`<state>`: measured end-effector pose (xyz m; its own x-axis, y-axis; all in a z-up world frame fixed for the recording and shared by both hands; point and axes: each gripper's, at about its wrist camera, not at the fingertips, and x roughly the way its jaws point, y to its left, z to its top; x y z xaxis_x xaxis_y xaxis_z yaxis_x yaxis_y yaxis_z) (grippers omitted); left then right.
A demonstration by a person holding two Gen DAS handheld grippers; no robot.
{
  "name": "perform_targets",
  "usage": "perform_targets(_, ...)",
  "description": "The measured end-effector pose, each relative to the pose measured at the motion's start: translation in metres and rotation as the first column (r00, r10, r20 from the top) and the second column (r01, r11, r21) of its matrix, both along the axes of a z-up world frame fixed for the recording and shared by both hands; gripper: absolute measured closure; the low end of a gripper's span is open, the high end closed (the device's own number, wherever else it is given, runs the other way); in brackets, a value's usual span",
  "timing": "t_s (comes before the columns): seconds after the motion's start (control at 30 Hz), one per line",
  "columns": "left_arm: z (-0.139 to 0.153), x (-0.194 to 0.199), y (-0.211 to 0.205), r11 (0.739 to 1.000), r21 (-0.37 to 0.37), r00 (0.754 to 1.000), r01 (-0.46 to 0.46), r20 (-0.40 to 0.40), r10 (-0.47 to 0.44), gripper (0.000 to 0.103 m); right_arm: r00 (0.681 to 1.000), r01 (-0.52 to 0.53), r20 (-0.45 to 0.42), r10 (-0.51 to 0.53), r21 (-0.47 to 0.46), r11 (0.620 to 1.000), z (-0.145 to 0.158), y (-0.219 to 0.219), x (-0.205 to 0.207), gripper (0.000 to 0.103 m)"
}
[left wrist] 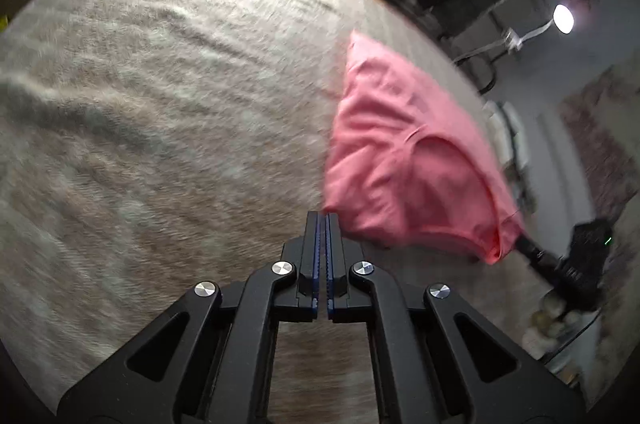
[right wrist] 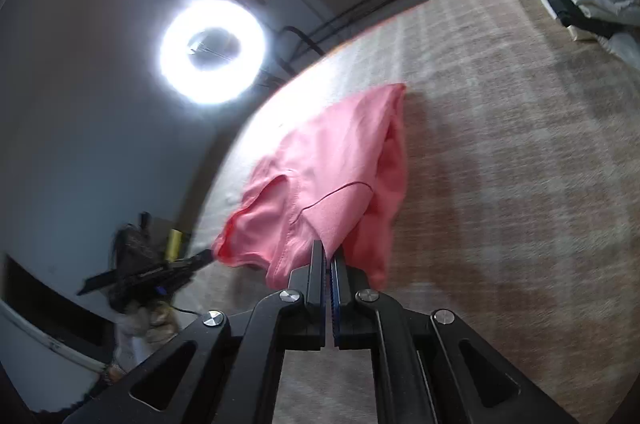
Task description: Fold small clothes
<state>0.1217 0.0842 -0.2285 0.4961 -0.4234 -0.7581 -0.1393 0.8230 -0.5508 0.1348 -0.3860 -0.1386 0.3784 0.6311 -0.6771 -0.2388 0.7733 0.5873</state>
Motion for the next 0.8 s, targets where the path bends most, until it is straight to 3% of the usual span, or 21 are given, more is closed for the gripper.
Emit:
perform_targets(0.1, 0.004, -0.008, 0.009, 0.999, 0.037, 1.000, -0.008, 0.018, 0.007, 0.103, 0.996, -0.073, -0.058, 0.065, -0.151, 0.986, -0.012, 0.012, 0.002, 0.097)
perform_targets(0.17, 0.013, -0.010, 0.016, 0.999, 0.033, 0.998, -0.026, 0.051, 0.024, 0.103, 0.994, -0.111, -0.038, 0.106, -0.172, 0.979, -0.007, 0.012, -0.001, 0.082)
perform_targets(0.2, 0.018, -0.007, 0.017, 0.999, 0.037, 0.998, -0.020, 0.068, 0.018, 0.103, 0.994, -0.105, -0.009, 0.105, -0.163, 0.981, -0.001, 0.008, -0.003, 0.069)
perform_targets(0.23, 0.025, -0.002, 0.015, 0.999, 0.053, 0.996, -0.008, 0.089, 0.003, 0.103, 0.996, -0.089, 0.018, 0.092, -0.138, 0.986, 0.004, 0.002, 0.001, 0.067)
perform_targets(0.3, 0.033, 0.006, 0.010, 0.998, 0.055, 0.993, 0.011, 0.113, -0.017, 0.103, 0.998, -0.046, 0.037, 0.048, -0.053, 0.998, 0.011, -0.011, 0.018, 0.067)
perform_targets(0.43, 0.041, 0.027, -0.009, 0.996, 0.047, 0.988, 0.082, 0.130, -0.087, 0.103, 0.999, 0.013, 0.037, -0.014, 0.008, 1.000, 0.012, -0.013, 0.060, 0.066)
perform_targets(0.57, 0.037, 0.039, -0.039, 0.978, 0.106, 0.974, 0.180, 0.120, -0.192, 0.103, 0.998, 0.061, -0.017, -0.060, 0.039, 0.997, -0.007, -0.005, 0.114, 0.066)
perform_targets(0.73, 0.023, 0.044, -0.049, 0.974, 0.108, 0.973, 0.199, 0.097, -0.209, 0.103, 0.993, 0.082, -0.088, -0.074, 0.094, 0.992, -0.037, 0.003, 0.153, 0.066)
perform_targets(0.77, 0.022, 0.045, -0.050, 0.972, 0.114, 0.972, 0.204, 0.098, -0.215, 0.103, 0.992, 0.087, -0.098, -0.077, 0.094, 0.992, -0.043, 0.007, 0.159, 0.068)
perform_targets(0.8, 0.020, 0.045, -0.052, 0.969, 0.127, 0.969, 0.214, 0.100, -0.227, 0.103, 0.992, 0.086, -0.101, -0.076, 0.101, 0.991, -0.044, 0.010, 0.159, 0.081)
